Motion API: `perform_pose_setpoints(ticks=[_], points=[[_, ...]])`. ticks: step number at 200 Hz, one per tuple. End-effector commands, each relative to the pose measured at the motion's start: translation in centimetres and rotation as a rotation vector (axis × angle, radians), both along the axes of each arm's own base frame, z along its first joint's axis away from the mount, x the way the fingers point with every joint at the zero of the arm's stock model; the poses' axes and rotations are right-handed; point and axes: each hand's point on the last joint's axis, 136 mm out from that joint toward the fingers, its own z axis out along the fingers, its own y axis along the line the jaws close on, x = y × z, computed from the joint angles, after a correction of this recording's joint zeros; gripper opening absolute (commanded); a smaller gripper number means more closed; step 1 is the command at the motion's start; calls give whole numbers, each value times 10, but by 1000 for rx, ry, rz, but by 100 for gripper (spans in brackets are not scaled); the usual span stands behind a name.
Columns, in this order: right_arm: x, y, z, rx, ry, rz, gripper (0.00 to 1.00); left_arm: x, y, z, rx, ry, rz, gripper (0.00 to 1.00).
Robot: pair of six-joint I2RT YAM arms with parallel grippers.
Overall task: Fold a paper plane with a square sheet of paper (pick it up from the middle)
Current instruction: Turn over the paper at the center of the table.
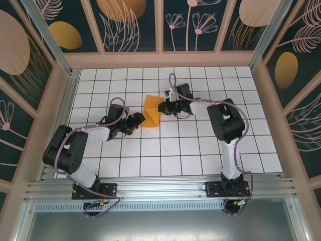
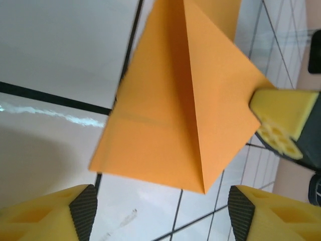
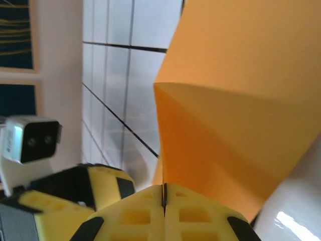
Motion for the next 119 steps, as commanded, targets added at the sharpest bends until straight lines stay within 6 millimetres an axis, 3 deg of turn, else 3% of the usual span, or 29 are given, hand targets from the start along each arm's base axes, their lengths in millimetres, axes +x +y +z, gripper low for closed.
perform_pose_setpoints(ticks=[1, 42, 75, 119], points=[[4, 9, 41, 123, 14, -26, 1, 3, -14, 36, -120, -110, -12, 78], [13, 10, 63, 174, 85, -122, 1, -1, -38, 50, -279, -118, 4, 85], [10, 11, 69, 231, 158, -175, 1, 5, -49, 64, -368, -147, 47, 89], [8, 14, 70, 280, 238, -215, 2, 7, -59, 57, -402, -123, 72, 88]])
